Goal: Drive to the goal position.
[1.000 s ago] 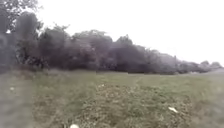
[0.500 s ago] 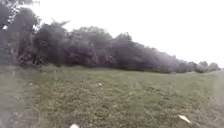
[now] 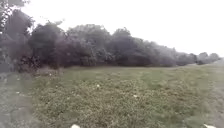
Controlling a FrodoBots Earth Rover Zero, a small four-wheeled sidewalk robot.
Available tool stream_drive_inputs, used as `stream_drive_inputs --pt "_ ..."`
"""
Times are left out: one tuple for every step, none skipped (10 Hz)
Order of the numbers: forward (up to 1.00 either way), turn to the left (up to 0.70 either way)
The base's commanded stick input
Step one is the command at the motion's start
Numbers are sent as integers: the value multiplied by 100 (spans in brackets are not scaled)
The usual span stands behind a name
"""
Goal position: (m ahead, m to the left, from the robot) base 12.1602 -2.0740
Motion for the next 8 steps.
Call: stream_drive_inputs --pt "0 0" --pt "0 0" --pt "0 0" --pt "13 0" --pt "46 0" --pt "70 0" --pt "70 0" --pt "70 0"
